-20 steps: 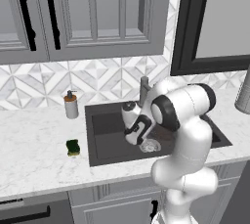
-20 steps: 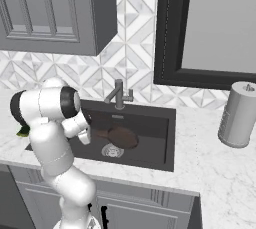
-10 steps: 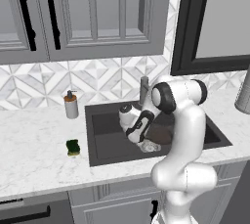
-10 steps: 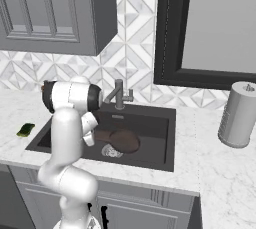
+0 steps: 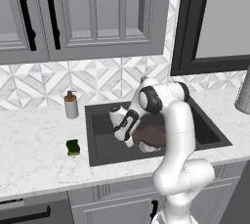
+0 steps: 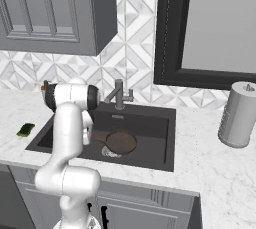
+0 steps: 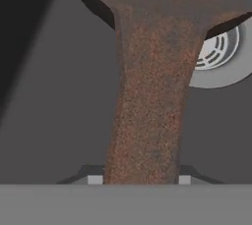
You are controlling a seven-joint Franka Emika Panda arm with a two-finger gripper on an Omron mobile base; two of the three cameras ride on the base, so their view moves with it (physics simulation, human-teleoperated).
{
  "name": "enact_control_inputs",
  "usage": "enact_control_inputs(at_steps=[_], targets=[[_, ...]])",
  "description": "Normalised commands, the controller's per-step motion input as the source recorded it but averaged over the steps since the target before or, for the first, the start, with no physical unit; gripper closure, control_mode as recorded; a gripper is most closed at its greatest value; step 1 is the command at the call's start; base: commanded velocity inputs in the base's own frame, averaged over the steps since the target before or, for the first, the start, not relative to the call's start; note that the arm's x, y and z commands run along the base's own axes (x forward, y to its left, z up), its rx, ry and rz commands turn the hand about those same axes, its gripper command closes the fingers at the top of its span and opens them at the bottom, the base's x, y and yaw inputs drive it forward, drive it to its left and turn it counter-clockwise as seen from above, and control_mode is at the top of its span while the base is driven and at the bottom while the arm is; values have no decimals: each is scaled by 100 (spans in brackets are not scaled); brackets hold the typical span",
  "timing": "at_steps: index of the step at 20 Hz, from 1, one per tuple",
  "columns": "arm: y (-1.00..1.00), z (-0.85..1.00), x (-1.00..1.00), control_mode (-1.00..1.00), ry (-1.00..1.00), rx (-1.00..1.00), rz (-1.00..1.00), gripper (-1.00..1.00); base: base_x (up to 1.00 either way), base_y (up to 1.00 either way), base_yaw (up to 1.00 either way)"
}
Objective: Pick the pan and sponge and place them into the sink. Then turn on the water.
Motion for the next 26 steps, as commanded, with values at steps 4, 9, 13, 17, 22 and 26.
enact_control_inputs(at_steps=[4, 9, 13, 17, 22, 26], targets=[[0, -11, -27, -100, -6, 2, -21, -100, 0, 0, 0], [0, 2, -76, -100, -18, 11, -16, -100, 0, 0, 0], [1, 23, -100, -100, -31, 11, -5, -100, 0, 0, 0], [21, 53, -100, -100, -28, 8, 0, -100, 0, 0, 0], [49, 84, -86, -100, -15, 0, 0, -100, 0, 0, 0], [65, 100, -44, -100, 6, -4, 0, -100, 0, 0, 0]])
